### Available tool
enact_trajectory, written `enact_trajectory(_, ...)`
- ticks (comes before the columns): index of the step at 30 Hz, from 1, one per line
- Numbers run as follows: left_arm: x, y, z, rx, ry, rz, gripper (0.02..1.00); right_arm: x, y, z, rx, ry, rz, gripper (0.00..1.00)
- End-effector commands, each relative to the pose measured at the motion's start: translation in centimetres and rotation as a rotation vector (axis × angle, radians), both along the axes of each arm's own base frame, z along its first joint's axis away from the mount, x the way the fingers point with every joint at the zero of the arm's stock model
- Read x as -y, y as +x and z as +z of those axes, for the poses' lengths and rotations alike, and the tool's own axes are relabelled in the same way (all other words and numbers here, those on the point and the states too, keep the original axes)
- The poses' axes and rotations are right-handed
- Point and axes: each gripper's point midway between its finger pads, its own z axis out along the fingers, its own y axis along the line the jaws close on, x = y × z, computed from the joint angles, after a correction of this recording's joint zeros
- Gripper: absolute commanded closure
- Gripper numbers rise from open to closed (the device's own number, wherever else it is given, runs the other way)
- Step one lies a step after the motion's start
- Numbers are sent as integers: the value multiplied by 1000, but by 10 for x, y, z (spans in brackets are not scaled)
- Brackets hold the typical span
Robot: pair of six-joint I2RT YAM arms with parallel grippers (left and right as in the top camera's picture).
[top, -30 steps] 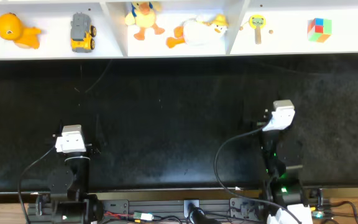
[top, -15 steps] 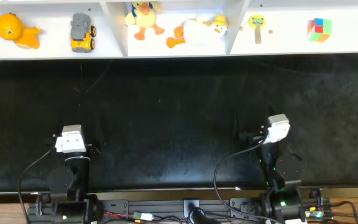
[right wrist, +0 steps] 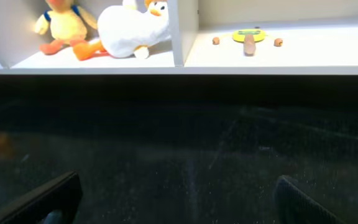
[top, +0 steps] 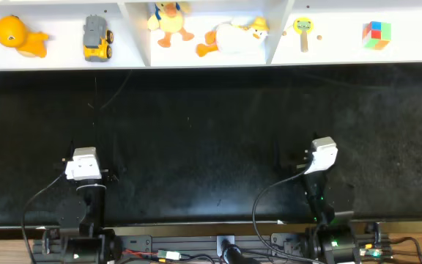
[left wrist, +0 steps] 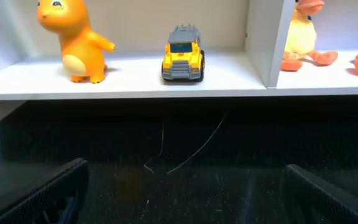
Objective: Store Toys
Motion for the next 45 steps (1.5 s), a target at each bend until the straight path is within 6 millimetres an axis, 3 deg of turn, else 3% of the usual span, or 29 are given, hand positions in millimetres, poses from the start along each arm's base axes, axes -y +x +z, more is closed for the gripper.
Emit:
enact_trajectory(1, 2, 0, 1, 7, 11, -8, 20, 22, 3, -1, 9, 6, -89, 7)
enact_trajectory(5, 2, 0, 1, 7, 11, -8, 20, 41, 4, -1, 8, 5, -163, 5)
enact_trajectory(10, 2, 0, 1, 7, 11, -8, 23, 44, 4, 2, 21, 5, -176, 7)
enact_trajectory(19, 2, 0, 1, 7, 11, -8, 20, 38, -3, 41, 191, 11, -152, 5)
enact_trajectory(45, 2, 0, 1, 7, 11, -8, 20, 39, -3, 39, 184, 10, -153, 5)
